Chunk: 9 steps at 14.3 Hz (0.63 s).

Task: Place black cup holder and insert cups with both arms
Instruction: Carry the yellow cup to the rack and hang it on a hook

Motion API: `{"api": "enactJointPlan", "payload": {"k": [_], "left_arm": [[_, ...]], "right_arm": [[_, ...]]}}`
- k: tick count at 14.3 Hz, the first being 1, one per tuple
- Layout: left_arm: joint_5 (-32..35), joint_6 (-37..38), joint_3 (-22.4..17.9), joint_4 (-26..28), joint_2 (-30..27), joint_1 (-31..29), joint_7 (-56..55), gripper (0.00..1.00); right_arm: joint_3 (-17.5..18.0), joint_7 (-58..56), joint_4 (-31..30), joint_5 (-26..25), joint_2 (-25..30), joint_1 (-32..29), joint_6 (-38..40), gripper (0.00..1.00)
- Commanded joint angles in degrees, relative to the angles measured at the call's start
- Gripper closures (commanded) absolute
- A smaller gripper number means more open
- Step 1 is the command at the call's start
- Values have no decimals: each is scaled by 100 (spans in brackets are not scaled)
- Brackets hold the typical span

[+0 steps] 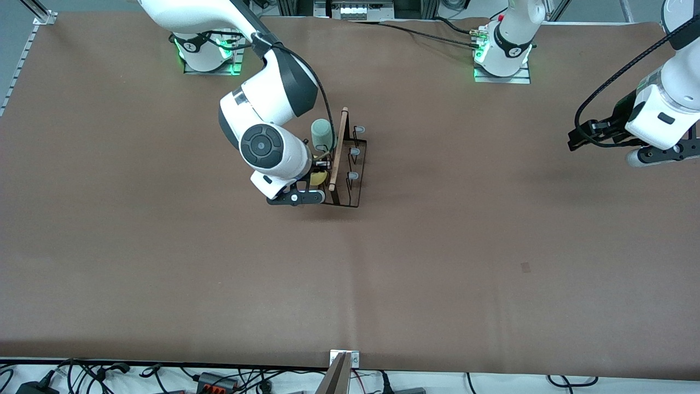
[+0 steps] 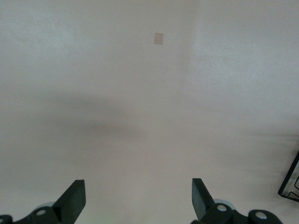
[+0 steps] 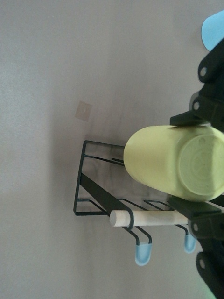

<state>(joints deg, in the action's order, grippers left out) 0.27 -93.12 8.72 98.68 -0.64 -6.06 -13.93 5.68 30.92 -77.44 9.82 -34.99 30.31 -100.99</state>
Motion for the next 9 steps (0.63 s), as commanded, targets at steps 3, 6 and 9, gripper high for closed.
{"api": "enactJointPlan", "payload": {"k": [3,6,9], "left_arm": [[61,127,60,-138,38,-62,22,0],[60,127,60,-138,46,-62,22,0],[60,127,60,-138,38,-62,22,0]], "right_arm": [[-41,98,-96,-59,-7,124,-88,71],[-41,98,-105,-296,-130,125,-236,70],[-41,177,-105,-296,-210,133,-395,70]]}}
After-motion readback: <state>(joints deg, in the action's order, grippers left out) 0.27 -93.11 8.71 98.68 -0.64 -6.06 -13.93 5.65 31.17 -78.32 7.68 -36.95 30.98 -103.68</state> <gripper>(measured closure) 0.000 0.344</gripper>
